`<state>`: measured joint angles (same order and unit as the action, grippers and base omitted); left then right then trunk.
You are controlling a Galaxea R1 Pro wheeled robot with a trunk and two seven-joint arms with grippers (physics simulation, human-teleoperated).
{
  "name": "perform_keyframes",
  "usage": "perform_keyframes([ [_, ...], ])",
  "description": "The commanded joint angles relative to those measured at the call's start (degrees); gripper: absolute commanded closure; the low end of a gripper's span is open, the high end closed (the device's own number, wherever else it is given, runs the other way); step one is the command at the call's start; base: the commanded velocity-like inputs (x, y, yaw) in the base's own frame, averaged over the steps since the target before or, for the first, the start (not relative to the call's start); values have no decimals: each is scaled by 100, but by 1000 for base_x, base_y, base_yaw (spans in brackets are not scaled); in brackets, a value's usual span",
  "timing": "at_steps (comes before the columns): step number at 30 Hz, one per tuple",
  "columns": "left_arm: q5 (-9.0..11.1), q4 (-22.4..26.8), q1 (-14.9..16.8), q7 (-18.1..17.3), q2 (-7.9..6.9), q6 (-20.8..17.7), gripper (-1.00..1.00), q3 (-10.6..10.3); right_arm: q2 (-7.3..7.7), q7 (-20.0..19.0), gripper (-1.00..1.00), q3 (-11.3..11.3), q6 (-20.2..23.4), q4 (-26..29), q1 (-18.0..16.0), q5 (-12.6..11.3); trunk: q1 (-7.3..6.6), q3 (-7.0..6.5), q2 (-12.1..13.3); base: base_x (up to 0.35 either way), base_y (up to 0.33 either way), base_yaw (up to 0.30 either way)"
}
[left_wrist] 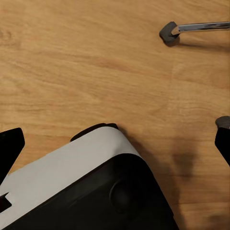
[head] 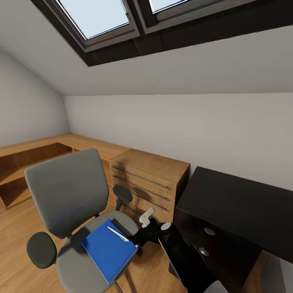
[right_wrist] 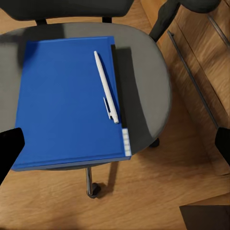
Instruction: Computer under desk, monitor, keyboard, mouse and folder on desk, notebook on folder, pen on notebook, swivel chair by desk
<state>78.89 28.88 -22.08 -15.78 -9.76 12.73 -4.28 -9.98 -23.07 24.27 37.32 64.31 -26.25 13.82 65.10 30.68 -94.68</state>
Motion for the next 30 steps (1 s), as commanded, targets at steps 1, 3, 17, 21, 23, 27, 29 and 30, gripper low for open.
perform_keyframes([
  [1,59,5,-1,-8,-7,34,-100,-45,-2,-45,-100,-3,19,7,-3,61,0,5,-3,0,0,0],
  [3,59,5,-1,-8,-7,34,-100,-45,-2,-45,-100,-3,19,7,-3,61,0,5,-3,0,0,0],
  [17,59,5,-1,-8,-7,34,-100,-45,-2,-45,-100,-3,19,7,-3,61,0,5,-3,0,0,0],
  [21,32,-60,3,-73,-1,100,-100,-111,-2,-31,-100,-19,84,31,15,103,0,5,-3,0,0,37],
  [23,45,-124,9,-103,-4,164,-100,-139,-2,7,-100,-25,130,15,-23,87,0,5,-3,0,0,148],
  [27,70,-152,14,-138,-19,193,-100,-151,-2,44,-100,-30,167,0,-56,73,0,5,-3,0,0,207],
  [29,84,-157,13,-165,-28,210,-100,-151,-2,60,-100,-32,181,-5,-69,68,0,5,-3,0,0,236],
  [30,89,-157,11,-184,-31,218,-100,-152,-2,67,-100,-33,186,-7,-73,66,0,5,-3,0,0,248],
])
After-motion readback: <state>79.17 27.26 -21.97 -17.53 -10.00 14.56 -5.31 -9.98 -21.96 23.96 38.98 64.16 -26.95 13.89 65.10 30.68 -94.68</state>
